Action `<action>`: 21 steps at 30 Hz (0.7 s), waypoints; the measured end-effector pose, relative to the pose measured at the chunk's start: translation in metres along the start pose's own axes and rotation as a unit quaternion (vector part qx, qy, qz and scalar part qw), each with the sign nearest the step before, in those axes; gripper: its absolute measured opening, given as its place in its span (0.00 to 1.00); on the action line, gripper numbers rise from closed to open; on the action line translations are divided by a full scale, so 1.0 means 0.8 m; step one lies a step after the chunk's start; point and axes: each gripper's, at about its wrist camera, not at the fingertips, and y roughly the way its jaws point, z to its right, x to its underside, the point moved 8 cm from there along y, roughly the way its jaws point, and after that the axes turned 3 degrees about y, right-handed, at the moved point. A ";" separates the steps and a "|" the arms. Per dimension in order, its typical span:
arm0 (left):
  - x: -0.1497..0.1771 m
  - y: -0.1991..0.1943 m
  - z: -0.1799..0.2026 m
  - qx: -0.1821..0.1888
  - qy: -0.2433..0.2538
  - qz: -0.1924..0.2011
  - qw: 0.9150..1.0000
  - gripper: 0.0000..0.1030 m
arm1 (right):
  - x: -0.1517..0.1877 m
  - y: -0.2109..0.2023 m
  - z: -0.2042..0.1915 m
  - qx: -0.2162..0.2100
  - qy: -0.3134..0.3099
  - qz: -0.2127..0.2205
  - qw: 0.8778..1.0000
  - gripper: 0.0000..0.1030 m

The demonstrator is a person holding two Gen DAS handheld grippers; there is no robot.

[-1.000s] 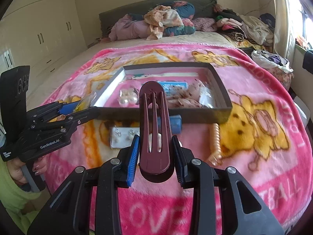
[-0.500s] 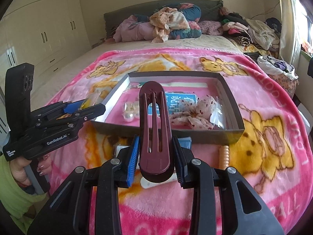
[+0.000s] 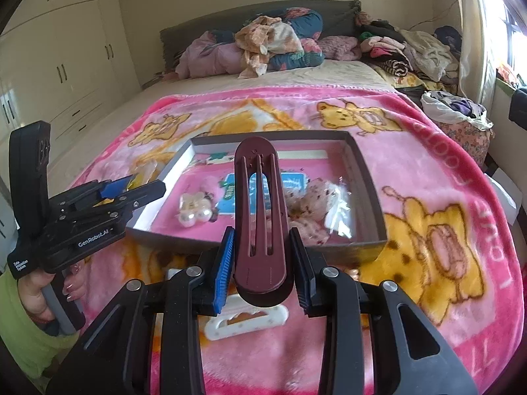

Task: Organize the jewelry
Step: 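Carry the maroon clip with the right tool while the left tool carries the bangles into the box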

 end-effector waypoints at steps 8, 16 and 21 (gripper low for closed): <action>-0.014 0.022 0.019 0.010 0.010 -0.001 1.000 0.32 | -0.012 0.009 0.029 0.015 0.013 0.000 1.000 0.30; -0.018 0.051 0.038 0.022 0.019 -0.011 1.000 0.32 | -0.016 0.027 0.056 0.027 0.024 -0.008 0.999 0.30; -0.018 0.066 0.047 0.028 0.023 -0.019 0.999 0.32 | -0.019 0.038 0.071 0.029 0.031 -0.013 0.999 0.30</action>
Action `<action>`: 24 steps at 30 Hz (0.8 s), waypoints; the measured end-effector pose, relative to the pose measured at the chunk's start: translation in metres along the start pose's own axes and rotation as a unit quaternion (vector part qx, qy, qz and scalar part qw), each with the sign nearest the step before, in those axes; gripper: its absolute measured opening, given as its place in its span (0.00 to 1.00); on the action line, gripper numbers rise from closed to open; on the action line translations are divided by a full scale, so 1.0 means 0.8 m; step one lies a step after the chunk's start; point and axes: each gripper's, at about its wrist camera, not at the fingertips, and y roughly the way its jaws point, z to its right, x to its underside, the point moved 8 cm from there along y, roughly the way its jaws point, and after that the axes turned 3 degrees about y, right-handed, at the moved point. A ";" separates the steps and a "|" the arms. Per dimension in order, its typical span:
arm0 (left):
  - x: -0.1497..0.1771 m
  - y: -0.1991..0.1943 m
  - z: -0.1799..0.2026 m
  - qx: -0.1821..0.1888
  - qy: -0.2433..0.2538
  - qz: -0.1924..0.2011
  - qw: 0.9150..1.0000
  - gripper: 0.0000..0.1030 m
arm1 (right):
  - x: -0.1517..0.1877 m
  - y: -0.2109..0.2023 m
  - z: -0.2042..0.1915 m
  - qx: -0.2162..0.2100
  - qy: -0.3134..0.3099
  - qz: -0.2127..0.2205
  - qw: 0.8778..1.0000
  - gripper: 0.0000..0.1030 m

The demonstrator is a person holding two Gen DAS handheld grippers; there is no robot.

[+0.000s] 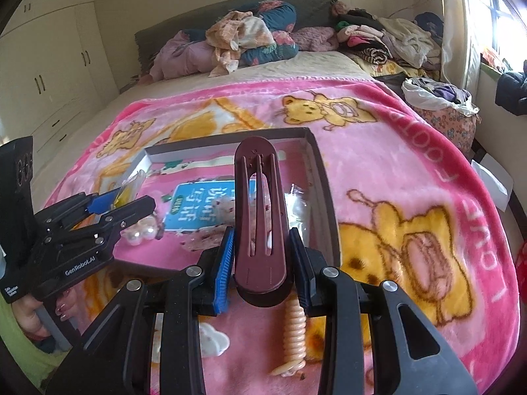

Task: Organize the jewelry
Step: 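Carry the maroon clip with the right tool while the left tool carries the bangles into the box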

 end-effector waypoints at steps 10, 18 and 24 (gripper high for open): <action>0.005 0.035 0.012 0.015 0.006 -0.024 1.000 0.32 | -0.011 0.038 0.017 -0.002 0.007 -0.016 1.000 0.30; 0.005 0.045 0.018 0.016 0.008 -0.029 0.999 0.33 | -0.018 0.064 0.022 -0.001 0.007 -0.024 1.000 0.30; 0.006 0.050 0.018 0.015 0.009 -0.032 0.999 0.33 | -0.021 0.076 0.028 -0.004 0.008 -0.029 1.000 0.31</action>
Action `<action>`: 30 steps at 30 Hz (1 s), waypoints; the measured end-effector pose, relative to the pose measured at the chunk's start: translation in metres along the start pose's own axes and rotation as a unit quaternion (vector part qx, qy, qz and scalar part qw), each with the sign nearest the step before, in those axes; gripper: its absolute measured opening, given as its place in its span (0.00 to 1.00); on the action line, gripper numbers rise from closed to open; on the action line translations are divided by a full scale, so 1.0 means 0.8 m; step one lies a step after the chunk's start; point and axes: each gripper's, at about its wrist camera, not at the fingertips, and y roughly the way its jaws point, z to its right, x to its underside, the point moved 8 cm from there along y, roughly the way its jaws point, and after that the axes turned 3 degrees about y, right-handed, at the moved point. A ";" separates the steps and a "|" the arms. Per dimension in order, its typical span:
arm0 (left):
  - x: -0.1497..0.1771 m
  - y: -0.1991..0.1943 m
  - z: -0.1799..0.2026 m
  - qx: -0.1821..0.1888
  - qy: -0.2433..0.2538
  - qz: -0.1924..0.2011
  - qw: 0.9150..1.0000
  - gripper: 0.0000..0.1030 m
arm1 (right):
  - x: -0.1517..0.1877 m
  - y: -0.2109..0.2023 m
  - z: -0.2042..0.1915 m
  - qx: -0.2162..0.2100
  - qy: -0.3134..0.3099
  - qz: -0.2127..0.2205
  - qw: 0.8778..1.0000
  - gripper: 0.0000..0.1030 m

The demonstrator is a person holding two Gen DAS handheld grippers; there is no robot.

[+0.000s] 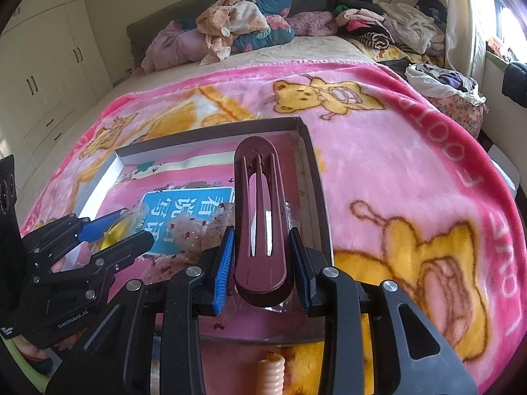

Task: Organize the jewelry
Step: 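Carry the maroon clip with the right tool while the left tool carries the bangles into the box, then open the right tool over the box while the left tool releases the bangles inside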

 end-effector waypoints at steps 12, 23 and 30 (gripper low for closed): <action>0.005 0.009 -0.004 -0.006 0.000 -0.007 1.000 0.33 | 0.002 -0.005 0.005 -0.008 0.009 0.007 1.000 0.40; 0.005 -0.005 -0.011 -0.016 -0.004 0.006 1.000 0.57 | 0.002 -0.047 0.006 -0.001 0.012 0.043 0.999 0.59; 0.001 -0.027 -0.008 -0.023 -0.004 0.022 0.999 0.72 | 0.008 -0.073 0.003 0.003 0.010 0.063 0.998 0.71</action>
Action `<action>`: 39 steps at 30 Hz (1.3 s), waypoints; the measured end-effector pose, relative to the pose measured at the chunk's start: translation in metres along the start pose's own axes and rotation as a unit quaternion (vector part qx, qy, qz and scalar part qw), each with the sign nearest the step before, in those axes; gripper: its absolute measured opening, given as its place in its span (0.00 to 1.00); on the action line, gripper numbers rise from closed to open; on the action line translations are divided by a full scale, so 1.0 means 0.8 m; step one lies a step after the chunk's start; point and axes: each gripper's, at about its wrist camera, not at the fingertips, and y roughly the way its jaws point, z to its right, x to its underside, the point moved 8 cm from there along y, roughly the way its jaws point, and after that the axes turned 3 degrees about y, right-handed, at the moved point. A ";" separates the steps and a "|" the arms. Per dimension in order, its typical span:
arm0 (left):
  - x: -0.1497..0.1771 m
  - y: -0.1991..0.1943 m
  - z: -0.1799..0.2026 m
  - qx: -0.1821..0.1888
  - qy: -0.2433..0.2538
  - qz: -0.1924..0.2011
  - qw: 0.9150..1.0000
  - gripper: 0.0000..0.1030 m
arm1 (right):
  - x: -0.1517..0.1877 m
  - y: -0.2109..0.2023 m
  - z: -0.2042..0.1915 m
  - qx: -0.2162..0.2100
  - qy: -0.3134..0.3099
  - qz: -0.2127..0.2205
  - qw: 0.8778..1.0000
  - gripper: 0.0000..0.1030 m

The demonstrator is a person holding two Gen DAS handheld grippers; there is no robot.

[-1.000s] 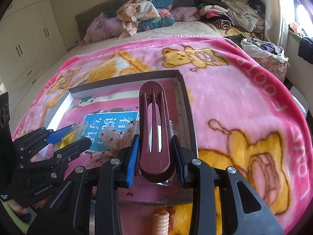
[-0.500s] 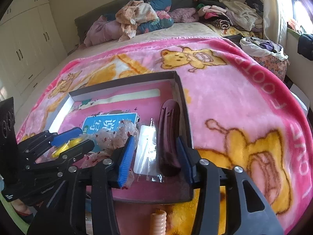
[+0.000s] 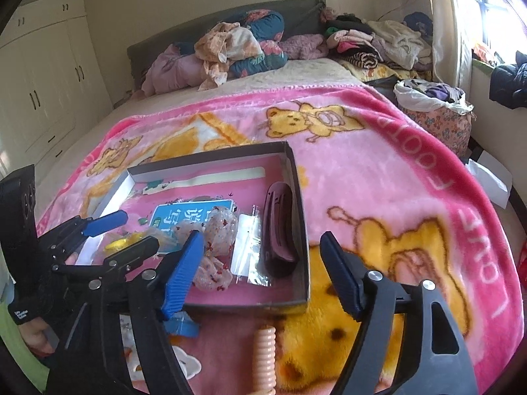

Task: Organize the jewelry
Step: 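Open the right tool over the box while the left tool releases the bangles inside, then withdraw both tools from the box toward the remaining accessories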

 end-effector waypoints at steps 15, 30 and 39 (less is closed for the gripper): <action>-0.001 -0.050 -0.003 -0.014 -0.003 0.031 0.999 0.87 | 0.018 -0.054 -0.012 -0.001 -0.007 0.030 1.000 0.77; 0.013 -0.090 -0.004 -0.022 -0.001 0.048 0.999 0.89 | 0.050 -0.089 -0.028 -0.006 -0.014 0.035 0.999 0.78; 0.030 -0.104 -0.008 -0.027 0.000 0.046 0.999 0.89 | 0.074 -0.096 -0.038 -0.012 -0.017 0.028 0.999 0.78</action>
